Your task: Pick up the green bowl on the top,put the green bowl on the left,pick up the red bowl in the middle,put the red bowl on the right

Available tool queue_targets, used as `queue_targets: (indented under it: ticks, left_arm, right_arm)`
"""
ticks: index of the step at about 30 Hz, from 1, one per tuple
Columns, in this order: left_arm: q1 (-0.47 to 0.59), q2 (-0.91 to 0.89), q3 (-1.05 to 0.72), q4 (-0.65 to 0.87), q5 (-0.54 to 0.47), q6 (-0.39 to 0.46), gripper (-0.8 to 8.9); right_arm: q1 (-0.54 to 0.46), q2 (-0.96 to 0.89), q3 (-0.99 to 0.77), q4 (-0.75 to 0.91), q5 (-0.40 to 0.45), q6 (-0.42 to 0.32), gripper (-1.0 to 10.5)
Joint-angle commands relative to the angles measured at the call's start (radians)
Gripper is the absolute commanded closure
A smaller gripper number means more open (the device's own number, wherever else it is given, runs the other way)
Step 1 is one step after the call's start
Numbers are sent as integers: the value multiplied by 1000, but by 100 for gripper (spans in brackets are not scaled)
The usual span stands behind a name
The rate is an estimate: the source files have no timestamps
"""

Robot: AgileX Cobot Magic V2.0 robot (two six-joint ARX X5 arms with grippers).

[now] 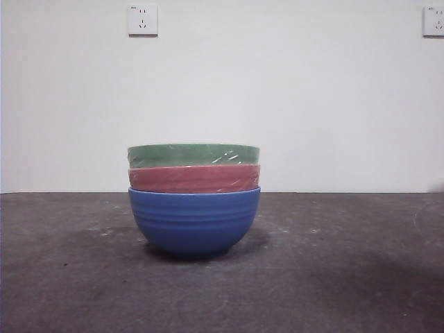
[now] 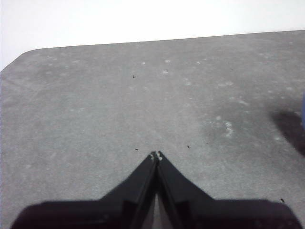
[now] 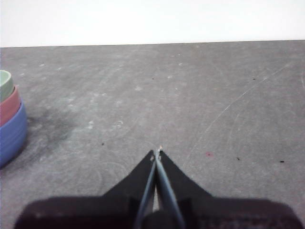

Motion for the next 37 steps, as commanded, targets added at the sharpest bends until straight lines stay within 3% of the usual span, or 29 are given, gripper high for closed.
queue_targets:
  ticks: [1, 3, 5, 7, 9, 13, 18, 27, 37]
  left_arm:
    - [3, -1, -16, 3, 14, -35, 817]
    - [3, -1, -16, 5, 64, -135, 817]
    - [3, -1, -16, 8, 154, -291, 817]
    - [3, -1, -16, 13, 243, -402, 817]
    - [3, -1, -16, 14, 314, -448, 817]
    - [2, -1, -16, 21, 371, -466, 817]
    - [3, -1, -8, 16, 368, -517, 821]
    - [3, 35, 142, -107, 364, -550, 821]
    - [2, 289, 370, -121, 408, -455, 821]
  right_arm:
    - [-2, 0, -13, 2, -5, 148, 945]
    - [-2, 0, -13, 2, -5, 271, 945]
    - [-2, 0, -13, 2, -5, 404, 945]
    - [-2, 0, -13, 2, -5, 488, 945]
    - [-2, 0, -13, 2, -2, 527, 945]
    - [-2, 0, -12, 2, -7, 531, 947]
    - [-2, 8, 18, -48, -6, 531, 958]
    - [-2, 160, 238, -202, -9, 521, 958]
    - [-2, 436, 544, -272, -140, 301, 957]
